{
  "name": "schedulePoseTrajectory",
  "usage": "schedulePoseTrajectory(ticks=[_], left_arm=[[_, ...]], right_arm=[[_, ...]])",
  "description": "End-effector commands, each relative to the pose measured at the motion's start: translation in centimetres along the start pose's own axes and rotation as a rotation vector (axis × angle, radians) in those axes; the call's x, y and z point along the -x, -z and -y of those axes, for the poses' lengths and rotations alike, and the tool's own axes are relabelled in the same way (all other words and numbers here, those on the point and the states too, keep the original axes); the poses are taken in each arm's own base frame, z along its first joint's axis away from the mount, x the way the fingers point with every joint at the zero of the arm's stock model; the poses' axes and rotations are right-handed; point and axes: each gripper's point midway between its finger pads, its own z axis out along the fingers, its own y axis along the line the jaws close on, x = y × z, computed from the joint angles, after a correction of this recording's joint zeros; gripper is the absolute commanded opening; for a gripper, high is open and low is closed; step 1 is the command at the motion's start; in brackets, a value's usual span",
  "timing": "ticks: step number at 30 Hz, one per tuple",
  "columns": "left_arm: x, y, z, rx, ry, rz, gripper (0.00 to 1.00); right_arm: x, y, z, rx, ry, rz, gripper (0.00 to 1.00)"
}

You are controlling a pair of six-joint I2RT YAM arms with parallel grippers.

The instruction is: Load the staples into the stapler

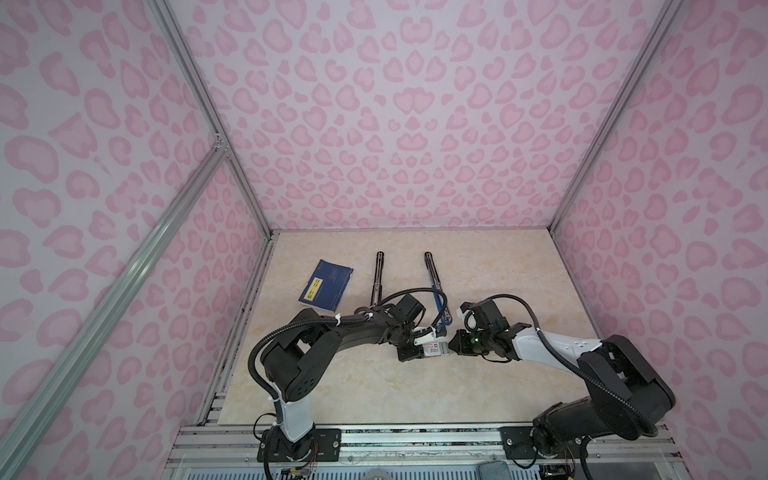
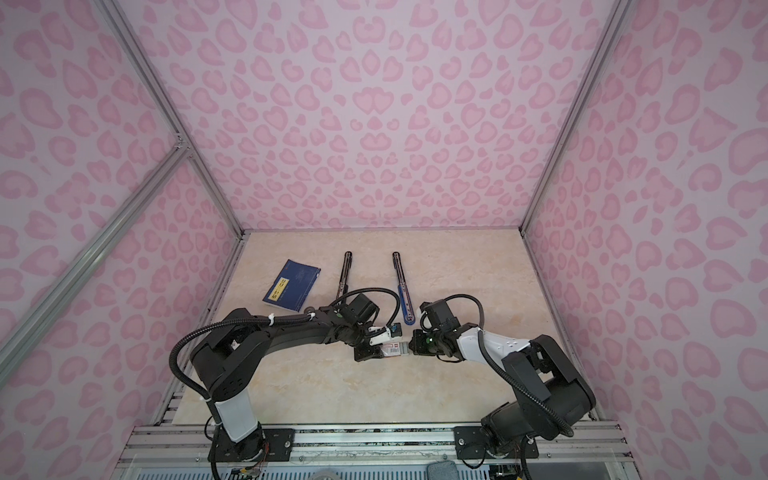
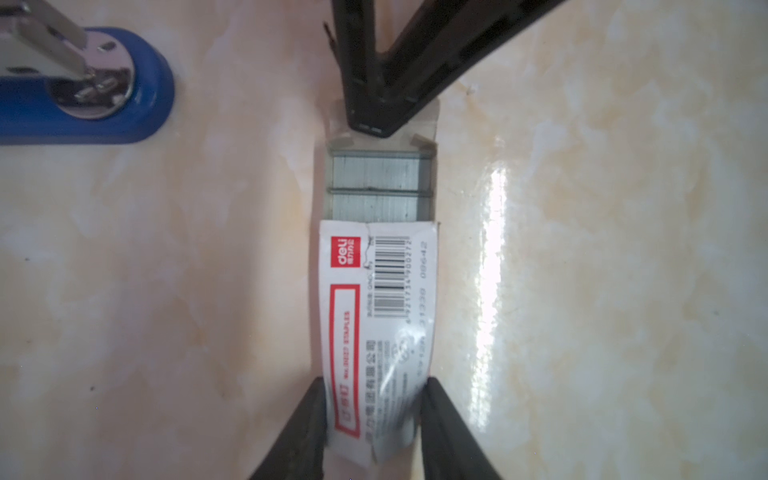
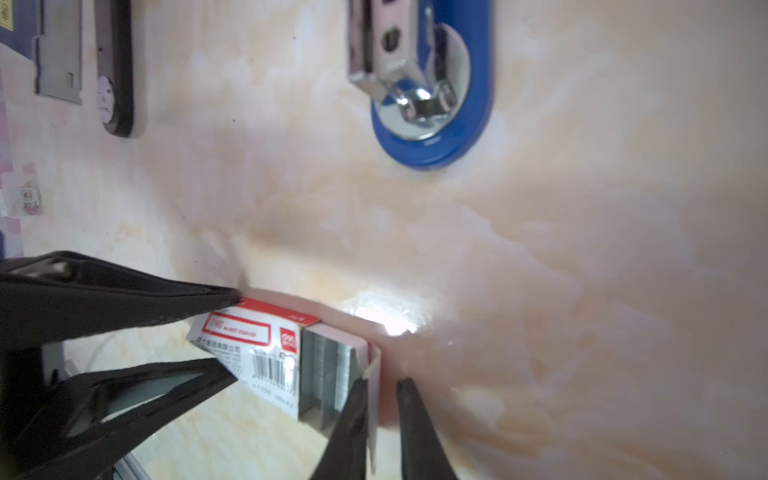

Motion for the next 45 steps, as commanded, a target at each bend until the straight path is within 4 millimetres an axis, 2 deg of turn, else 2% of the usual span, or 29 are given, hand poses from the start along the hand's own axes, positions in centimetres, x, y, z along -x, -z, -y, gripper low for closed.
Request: schedulePoseTrajectory(ticks=[1,5,10,14,19,24,28,38,45], left_arm=[[-0.8,0.0,0.2,-0.007,0.012,-0.033,0.39],[-0.8,0.0,0.2,-0.008,0.014,-0.034,0.39],[-0.8,-0.2,0.2,-0.013,0.015,-0.04,0.4],[-0.9,-0.2,0.2,-0.017,0.014,-0.043,0.4],[-0.5,0.3,-0.1,0.001,0.018,-0.03,0.47],[0.9,1.8,-0.6,0.042,0.001,0.019,0.54],[1.8,2.4,-0.6,0.041,-0.018,0.049,0.56],[2.7,1.6,0.6,-0.026,-0.037,0.065,0.58],[2.3,0.2,1.6,-0.061,-0.047,0.03,0.59]], right_arm=[[-0.1,-0.1,1.1,-0.051,-0.004,0.003,0.11],[-0.4,0.2,1.9,-0.078,-0.005,0.006,0.0],[-0.4,1.0,3.3,-0.103,-0.036,0.028,0.0],[-0.4,1.3,3.5,-0.104,-0.037,0.03,0.0],[-0.6,1.0,2.9,-0.069,-0.028,0.022,0.0],[-0.6,0.9,2.0,-0.029,-0.001,0.017,0.0],[-0.7,0.5,1.2,-0.012,0.024,0.006,0.0],[-0.9,0.0,-0.4,0.021,0.057,-0.005,0.0],[-1.0,-0.2,-0.6,0.026,0.059,-0.01,0.0]])
